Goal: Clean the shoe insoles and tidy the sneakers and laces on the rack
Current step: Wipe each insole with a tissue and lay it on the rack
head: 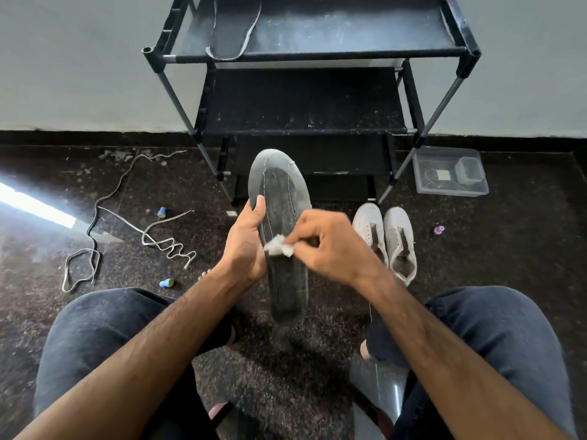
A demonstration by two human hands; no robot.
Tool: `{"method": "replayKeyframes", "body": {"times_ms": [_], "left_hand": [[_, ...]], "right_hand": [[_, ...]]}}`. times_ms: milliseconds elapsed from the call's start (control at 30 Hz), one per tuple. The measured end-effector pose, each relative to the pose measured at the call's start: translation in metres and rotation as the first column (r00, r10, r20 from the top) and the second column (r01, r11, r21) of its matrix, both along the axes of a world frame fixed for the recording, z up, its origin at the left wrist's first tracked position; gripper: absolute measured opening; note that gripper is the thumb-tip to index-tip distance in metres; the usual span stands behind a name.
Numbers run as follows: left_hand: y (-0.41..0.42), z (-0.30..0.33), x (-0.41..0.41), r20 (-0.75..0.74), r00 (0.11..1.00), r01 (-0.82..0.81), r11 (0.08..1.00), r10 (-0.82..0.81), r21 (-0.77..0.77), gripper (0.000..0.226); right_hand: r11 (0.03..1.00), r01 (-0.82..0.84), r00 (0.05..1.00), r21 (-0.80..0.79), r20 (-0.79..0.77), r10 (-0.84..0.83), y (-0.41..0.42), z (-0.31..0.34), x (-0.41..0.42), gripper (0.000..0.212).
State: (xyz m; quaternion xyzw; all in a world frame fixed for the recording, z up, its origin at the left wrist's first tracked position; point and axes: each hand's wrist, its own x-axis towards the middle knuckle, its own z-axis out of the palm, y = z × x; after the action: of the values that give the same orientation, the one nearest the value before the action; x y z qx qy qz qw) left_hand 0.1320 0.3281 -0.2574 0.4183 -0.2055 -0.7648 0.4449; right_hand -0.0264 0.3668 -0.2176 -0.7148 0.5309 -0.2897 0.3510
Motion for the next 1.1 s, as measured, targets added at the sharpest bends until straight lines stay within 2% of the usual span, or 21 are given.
{"method": "replayKeyframes", "body": {"times_ms": [67, 133, 167, 233, 333, 400, 467, 533, 600, 667, 700, 800, 933, 967, 1033, 1100], "left_hand": [[0.0, 0.003, -0.003, -0.005, 1.0, 0.023, 0.999, -0.023, -0.025, 0.038], [0.005, 0.003, -0.006, -0.002, 0.999, 0.053, 0.998, -0.053, -0.036, 0.035], [0.007, 0.003, -0.007, -0.008, 0.998, 0.065, 0.997, -0.065, -0.035, 0.035], [0.008, 0.004, -0.008, -0.03, 0.997, 0.065, 0.997, -0.066, -0.036, 0.036], [0.002, 0.002, -0.001, -0.028, 1.0, 0.006, 1.0, -0.006, -0.015, 0.035], [-0.002, -0.002, 0.005, 0.022, 1.0, -0.018, 1.0, 0.018, -0.001, 0.033], [-0.002, -0.003, 0.006, 0.064, 0.998, -0.022, 1.0, 0.022, 0.013, 0.034], [-0.002, -0.001, 0.004, 0.07, 0.997, -0.01, 1.0, 0.011, -0.002, 0.038], [0.0, 0.003, 0.0, 0.052, 0.999, 0.019, 0.999, -0.017, -0.029, 0.039], [0.003, 0.004, -0.004, 0.027, 0.998, 0.062, 0.997, -0.061, -0.047, 0.036], [0.005, 0.004, -0.005, 0.011, 0.997, 0.073, 0.996, -0.073, -0.045, 0.035], [0.003, 0.003, -0.003, -0.046, 0.998, 0.046, 0.998, -0.048, -0.033, 0.038], [-0.001, -0.002, 0.007, 0.009, 1.0, -0.005, 0.999, 0.006, -0.04, 0.036], [0.0, -0.003, 0.007, 0.041, 0.999, -0.004, 0.999, 0.005, -0.04, 0.035], [-0.001, -0.003, 0.005, 0.093, 0.996, -0.005, 0.999, 0.009, -0.038, 0.036], [-0.003, -0.001, 0.002, 0.105, 0.994, 0.01, 0.998, -0.003, -0.061, 0.04]], "right_hand": [[0.981, 0.166, 0.986, -0.101, 0.047, -0.162, -0.008, 0.005, -0.009, 0.016], [0.933, 0.281, 0.959, -0.226, 0.02, -0.284, -0.014, 0.003, -0.01, 0.023], [0.92, 0.275, 0.955, -0.28, -0.028, -0.294, -0.017, 0.001, -0.008, 0.026], [0.929, 0.154, 0.957, -0.336, -0.185, -0.225, -0.017, -0.009, 0.003, 0.028], [0.962, -0.055, 0.95, -0.267, -0.309, -0.032, -0.007, -0.022, 0.018, 0.024], [0.972, -0.173, 0.95, -0.161, -0.289, 0.121, 0.001, -0.022, 0.02, 0.019], [0.976, -0.216, 0.957, -0.022, -0.203, 0.207, 0.002, -0.016, 0.013, 0.017], [0.988, -0.152, 0.985, 0.033, -0.074, 0.154, -0.003, -0.008, 0.002, 0.014], [0.997, 0.032, 0.999, -0.076, 0.0, -0.032, -0.01, -0.001, -0.007, 0.015], [0.955, 0.195, 0.978, -0.222, -0.033, -0.207, -0.015, -0.002, -0.01, 0.023], [0.939, 0.212, 0.966, -0.272, -0.089, -0.243, -0.016, -0.005, -0.009, 0.027], [0.948, 0.076, 0.946, -0.31, -0.277, -0.166, -0.011, -0.02, 0.006, 0.032], [0.982, -0.105, 0.939, -0.158, -0.342, 0.046, -0.002, -0.027, 0.015, 0.021], [0.988, -0.121, 0.941, -0.091, -0.329, 0.085, -0.003, -0.025, 0.011, 0.019], [0.996, -0.088, 0.978, 0.013, -0.189, 0.089, -0.007, -0.016, 0.001, 0.014], [0.997, 0.072, 0.997, 0.002, 0.005, -0.072, -0.011, -0.005, -0.01, 0.01]]}}
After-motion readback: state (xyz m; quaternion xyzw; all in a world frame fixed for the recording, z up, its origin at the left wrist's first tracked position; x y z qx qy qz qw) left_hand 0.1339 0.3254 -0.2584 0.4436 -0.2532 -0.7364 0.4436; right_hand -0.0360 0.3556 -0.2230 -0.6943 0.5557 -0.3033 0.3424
